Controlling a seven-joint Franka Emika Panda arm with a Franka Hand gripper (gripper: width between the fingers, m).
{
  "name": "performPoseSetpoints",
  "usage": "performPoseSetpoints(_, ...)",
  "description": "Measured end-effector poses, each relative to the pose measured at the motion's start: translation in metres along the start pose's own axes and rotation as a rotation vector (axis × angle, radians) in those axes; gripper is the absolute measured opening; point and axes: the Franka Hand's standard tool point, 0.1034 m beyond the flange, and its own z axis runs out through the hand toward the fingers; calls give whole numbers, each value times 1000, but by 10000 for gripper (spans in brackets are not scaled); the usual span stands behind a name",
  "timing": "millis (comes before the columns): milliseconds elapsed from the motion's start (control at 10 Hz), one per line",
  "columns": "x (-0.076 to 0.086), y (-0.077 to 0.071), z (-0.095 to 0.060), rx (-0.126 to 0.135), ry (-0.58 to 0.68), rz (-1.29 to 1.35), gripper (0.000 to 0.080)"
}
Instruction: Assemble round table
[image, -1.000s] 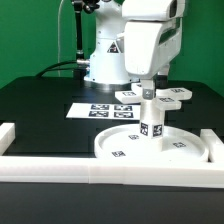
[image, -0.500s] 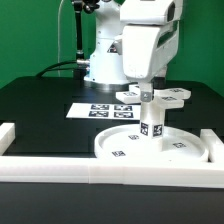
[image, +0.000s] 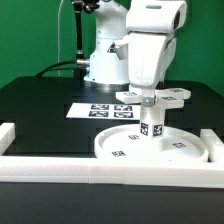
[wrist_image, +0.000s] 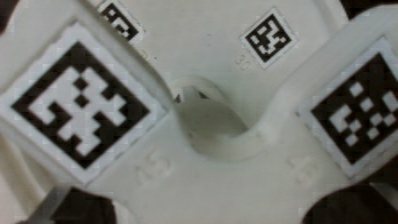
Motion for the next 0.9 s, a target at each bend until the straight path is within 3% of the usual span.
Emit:
performPoseSetpoints(100, -1, 0, 0, 0, 0, 3, 448)
performPoseSetpoints(500, -1, 0, 0, 0, 1, 60, 448)
performPoseSetpoints(800, -3, 1, 0, 9, 16, 375, 449)
performPoseSetpoints(900, -5, 2, 0, 23, 34, 501, 449)
